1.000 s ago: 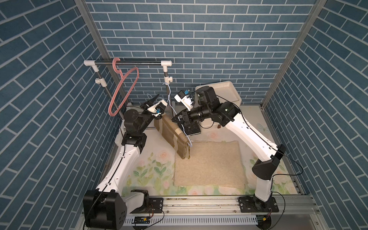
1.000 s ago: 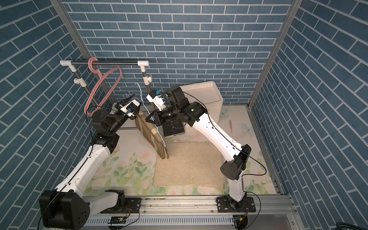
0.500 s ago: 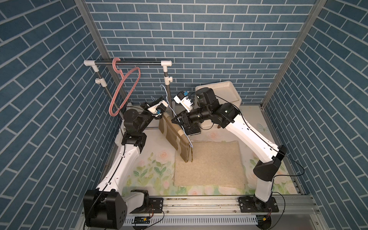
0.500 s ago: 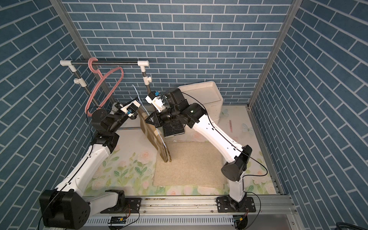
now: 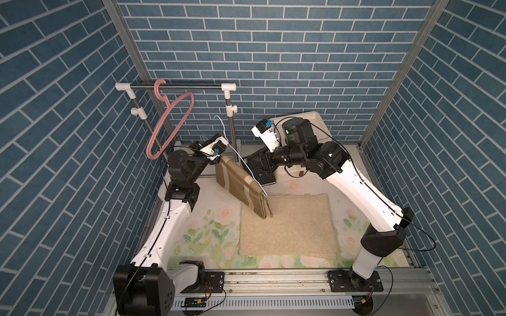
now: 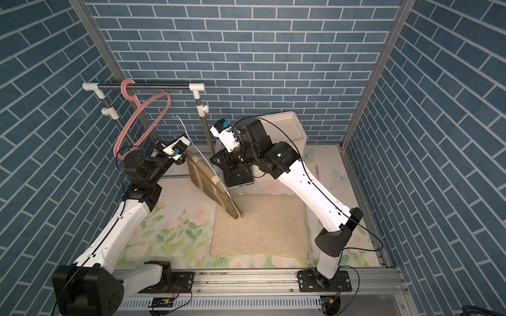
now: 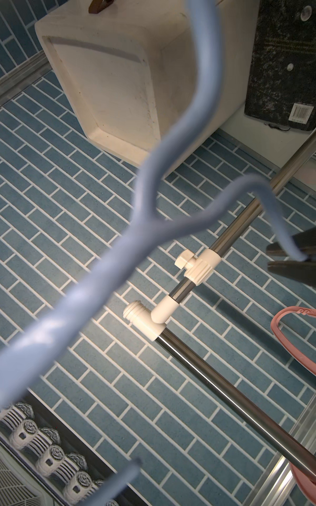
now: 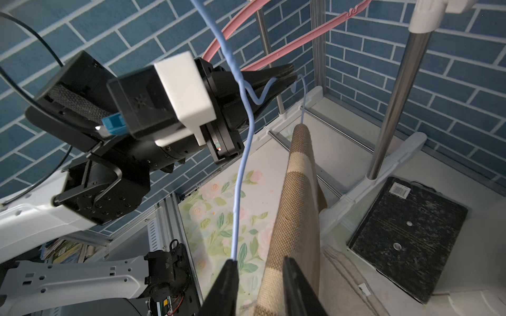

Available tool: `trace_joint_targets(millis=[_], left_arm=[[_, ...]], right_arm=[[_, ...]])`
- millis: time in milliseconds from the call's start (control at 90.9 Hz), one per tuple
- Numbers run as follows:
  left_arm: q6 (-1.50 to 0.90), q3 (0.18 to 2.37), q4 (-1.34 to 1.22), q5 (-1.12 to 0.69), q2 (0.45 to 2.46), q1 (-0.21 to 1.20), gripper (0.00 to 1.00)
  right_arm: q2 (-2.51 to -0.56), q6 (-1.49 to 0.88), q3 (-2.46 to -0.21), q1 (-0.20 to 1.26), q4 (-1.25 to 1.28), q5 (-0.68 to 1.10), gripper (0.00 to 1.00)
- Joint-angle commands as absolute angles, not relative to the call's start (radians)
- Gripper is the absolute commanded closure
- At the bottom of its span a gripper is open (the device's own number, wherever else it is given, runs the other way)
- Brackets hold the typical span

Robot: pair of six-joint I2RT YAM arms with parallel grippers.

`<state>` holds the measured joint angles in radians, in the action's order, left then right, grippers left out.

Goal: Hang the scarf on the hanger
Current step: Place the hanger at the clothesline.

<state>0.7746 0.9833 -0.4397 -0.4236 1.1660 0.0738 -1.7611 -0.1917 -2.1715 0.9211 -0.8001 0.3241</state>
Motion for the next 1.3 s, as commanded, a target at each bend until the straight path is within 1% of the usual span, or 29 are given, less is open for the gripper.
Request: trace_joint_targets(millis=[0, 220, 440, 616, 770, 924, 1023, 1067, 1100, 1166, 1199, 1232, 1287], left_arm=[[0.742, 1.029, -0.440, -0.399, 1.141, 0.066, 1.00], [0.731, 1.042, -0.417, -0.388, 1.143, 0.066, 1.00], [0.736, 1.039, -0.398, -0.378, 1.137, 0.066, 1.00], [0.739, 1.031, -0.398, -0.377, 1.129, 0.067, 1.00], [0.736, 1.029, -0.404, -0.374, 1.131, 0.066, 1.00], [0.734, 1.027, -0.401, -0.371, 1.132, 0.066, 1.00], [0.732, 1.028, -0.399, -0.369, 1.132, 0.066, 1.00], [0.728, 1.030, -0.400, -0.367, 1.131, 0.066, 1.00], [0.724, 1.031, -0.400, -0.366, 1.131, 0.066, 1.00], [0.707, 1.035, -0.403, -0.362, 1.132, 0.066, 1.00], [0.700, 1.036, -0.403, -0.360, 1.131, 0.065, 1.00], [0.698, 1.038, -0.400, -0.360, 1.130, 0.066, 1.00], [0.698, 1.040, -0.398, -0.358, 1.132, 0.067, 1.00]], right_arm=[[-1.753, -0.118, -2.150, 0.929, -0.862, 0.270, 0.65], [-1.749, -0.091, -2.121, 0.968, -0.819, 0.293, 0.50], [-1.698, -0.109, -2.063, 0.982, -0.731, 0.237, 0.45], [-1.636, -0.131, -1.979, 0.990, -0.649, 0.202, 0.37], [-1.643, -0.129, -1.961, 1.006, -0.641, 0.225, 0.29], [-1.637, -0.135, -1.930, 1.011, -0.613, 0.216, 0.25], [-1.629, -0.147, -1.873, 1.019, -0.576, 0.242, 0.25], [-1.630, -0.150, -1.853, 1.023, -0.570, 0.239, 0.26], [-1.635, -0.152, -1.840, 1.024, -0.568, 0.233, 0.31], [-1.643, -0.165, -1.835, 1.026, -0.564, 0.225, 0.47], [-1.648, -0.172, -1.836, 1.026, -0.560, 0.231, 0.53], [-1.650, -0.178, -1.835, 1.029, -0.552, 0.239, 0.60], [-1.649, -0.182, -1.832, 1.033, -0.543, 0.240, 0.77]])
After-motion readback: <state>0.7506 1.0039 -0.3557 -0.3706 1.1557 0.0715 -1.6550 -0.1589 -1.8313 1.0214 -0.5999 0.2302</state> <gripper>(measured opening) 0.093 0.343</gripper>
